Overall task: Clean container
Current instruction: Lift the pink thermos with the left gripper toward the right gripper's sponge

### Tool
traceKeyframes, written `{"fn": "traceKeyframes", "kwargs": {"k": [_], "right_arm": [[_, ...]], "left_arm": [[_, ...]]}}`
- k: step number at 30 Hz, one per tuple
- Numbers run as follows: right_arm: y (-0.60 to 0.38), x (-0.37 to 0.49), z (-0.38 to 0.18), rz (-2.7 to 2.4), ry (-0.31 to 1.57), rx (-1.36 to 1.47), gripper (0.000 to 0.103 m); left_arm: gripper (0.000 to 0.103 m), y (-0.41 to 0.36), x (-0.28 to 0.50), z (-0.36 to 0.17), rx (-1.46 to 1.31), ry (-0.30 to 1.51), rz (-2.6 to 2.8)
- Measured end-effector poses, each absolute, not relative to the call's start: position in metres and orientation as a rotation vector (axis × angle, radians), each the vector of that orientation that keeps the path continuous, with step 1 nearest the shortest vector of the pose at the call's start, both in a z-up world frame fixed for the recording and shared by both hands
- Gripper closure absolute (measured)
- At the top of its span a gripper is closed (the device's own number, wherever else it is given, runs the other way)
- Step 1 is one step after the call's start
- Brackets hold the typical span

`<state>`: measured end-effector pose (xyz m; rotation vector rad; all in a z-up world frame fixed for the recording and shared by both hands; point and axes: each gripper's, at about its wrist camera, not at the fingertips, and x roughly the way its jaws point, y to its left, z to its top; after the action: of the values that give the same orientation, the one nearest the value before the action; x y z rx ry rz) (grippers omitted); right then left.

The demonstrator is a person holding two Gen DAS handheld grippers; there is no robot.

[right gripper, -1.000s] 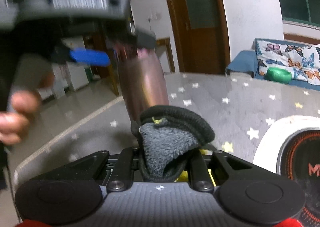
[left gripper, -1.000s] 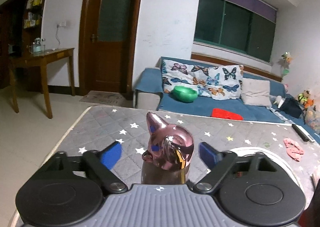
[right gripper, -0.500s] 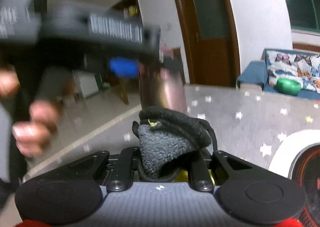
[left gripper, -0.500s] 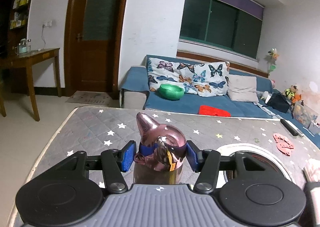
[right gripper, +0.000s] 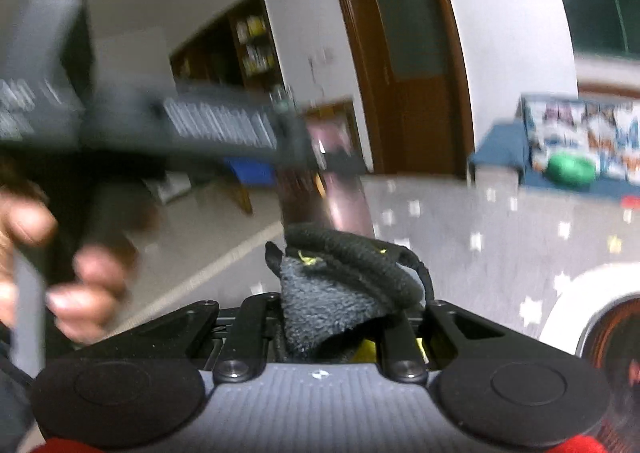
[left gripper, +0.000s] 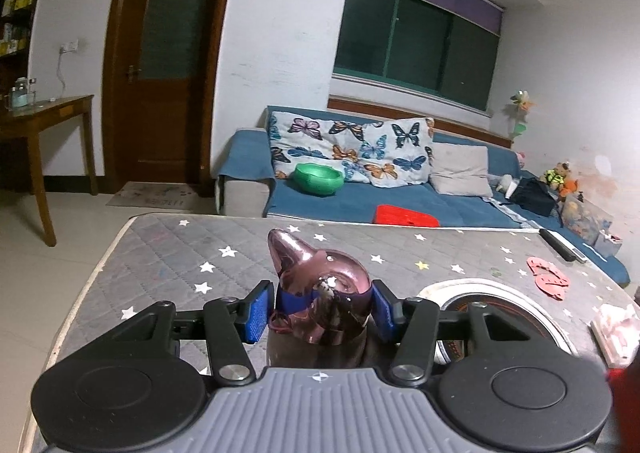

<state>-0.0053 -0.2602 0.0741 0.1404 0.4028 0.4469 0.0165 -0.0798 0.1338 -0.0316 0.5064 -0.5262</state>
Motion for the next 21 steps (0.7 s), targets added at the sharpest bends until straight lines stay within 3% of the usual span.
{"fn": "traceKeyframes", "kwargs": {"k": [4,21], "right_arm": [[-0.251,-0.016,0.089,0.420,0.318,0.095,0.087],[-0.234,0.007,0.017,0.359,0.576,0.105,0.087]], "left_arm": [[0.048,-0.078,0.022,0.135,-0.013,0.515,-0.562],[0.049,-0.083,0.013,0.137,0.143,0.493,-0.638]]}}
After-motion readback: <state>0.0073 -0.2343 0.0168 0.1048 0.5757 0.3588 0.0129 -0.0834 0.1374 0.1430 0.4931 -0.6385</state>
